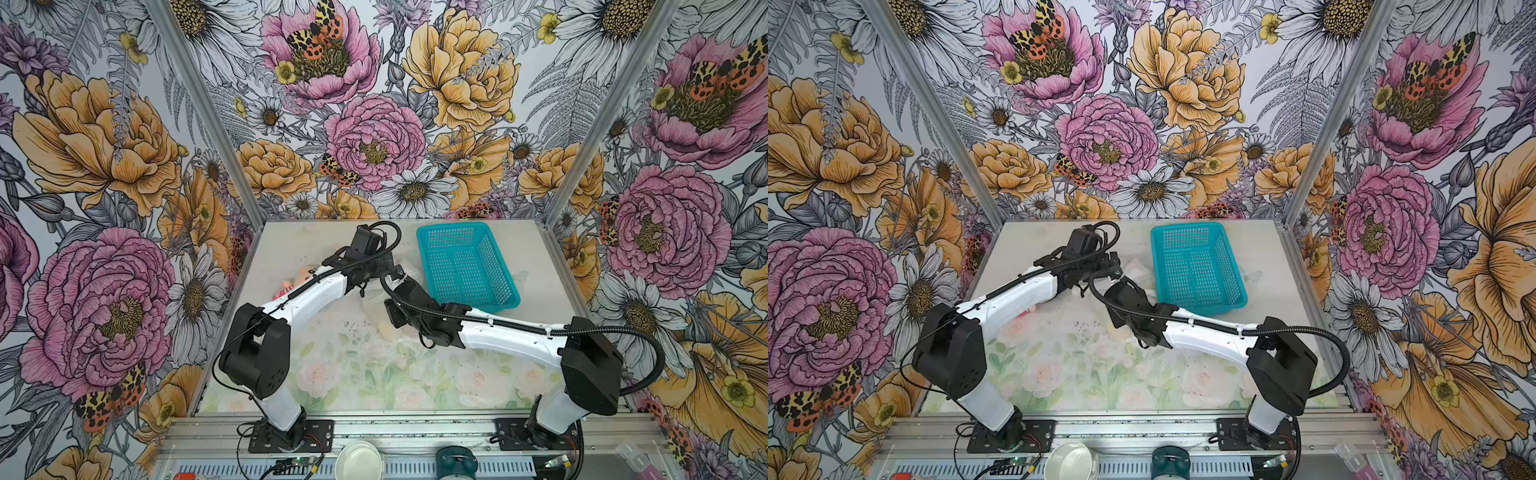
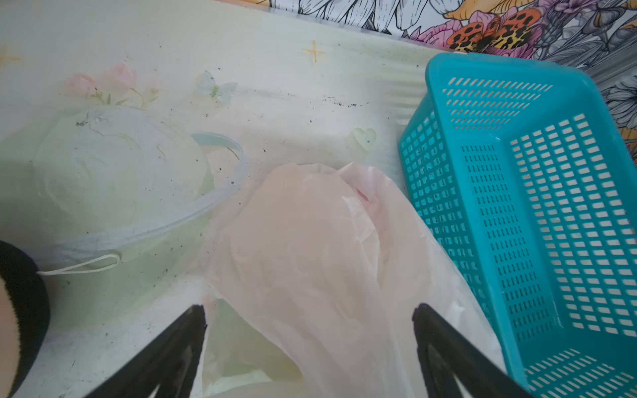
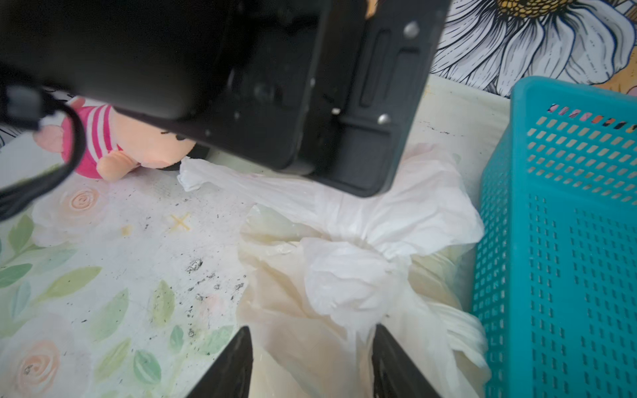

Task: Untie the knot of the plastic bag and take out the fruit
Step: Untie the plastic bag at the center of the table.

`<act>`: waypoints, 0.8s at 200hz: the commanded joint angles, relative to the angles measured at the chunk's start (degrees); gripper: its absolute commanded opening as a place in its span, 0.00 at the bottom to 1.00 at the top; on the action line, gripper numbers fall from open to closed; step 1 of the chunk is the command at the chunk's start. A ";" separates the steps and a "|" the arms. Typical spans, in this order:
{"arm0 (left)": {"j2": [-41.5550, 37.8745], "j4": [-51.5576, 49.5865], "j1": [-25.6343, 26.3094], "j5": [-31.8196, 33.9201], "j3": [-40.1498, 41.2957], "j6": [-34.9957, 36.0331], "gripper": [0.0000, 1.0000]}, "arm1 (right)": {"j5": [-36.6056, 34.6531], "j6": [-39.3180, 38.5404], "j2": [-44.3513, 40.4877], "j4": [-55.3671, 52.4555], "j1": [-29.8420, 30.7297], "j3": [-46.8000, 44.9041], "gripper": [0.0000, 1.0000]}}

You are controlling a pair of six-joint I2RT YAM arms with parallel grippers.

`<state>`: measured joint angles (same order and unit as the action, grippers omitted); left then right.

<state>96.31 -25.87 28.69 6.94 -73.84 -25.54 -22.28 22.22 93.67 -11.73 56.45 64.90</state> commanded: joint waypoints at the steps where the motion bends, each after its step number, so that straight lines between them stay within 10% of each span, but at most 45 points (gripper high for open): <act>1: 1.08 1.53 -0.13 -2.02 -1.83 -1.09 0.95 | -5.31 2.74 -1.45 -0.33 0.64 -2.25 0.53; 43: 3.26 2.49 0.44 -3.22 -2.40 -1.24 0.88 | -9.89 5.85 -2.03 -0.23 1.04 -4.63 0.55; 74: 4.81 2.88 0.53 -3.28 -3.06 -1.52 0.24 | -9.84 6.35 -1.31 -0.15 1.11 -4.69 0.31; 93: 4.76 2.93 -0.31 -3.38 -2.94 -2.29 0.02 | -10.50 6.17 -2.28 0.01 1.11 -5.10 0.15; 160: -4.23 3.73 -8.05 -1.78 3.74 -3.69 0.00 | -12.43 5.47 -6.14 4.17 -0.29 -9.77 0.00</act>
<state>98.15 -23.59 24.53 3.31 -73.36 -28.03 -31.97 27.55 90.48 -9.82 57.01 56.80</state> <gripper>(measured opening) 0.050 0.050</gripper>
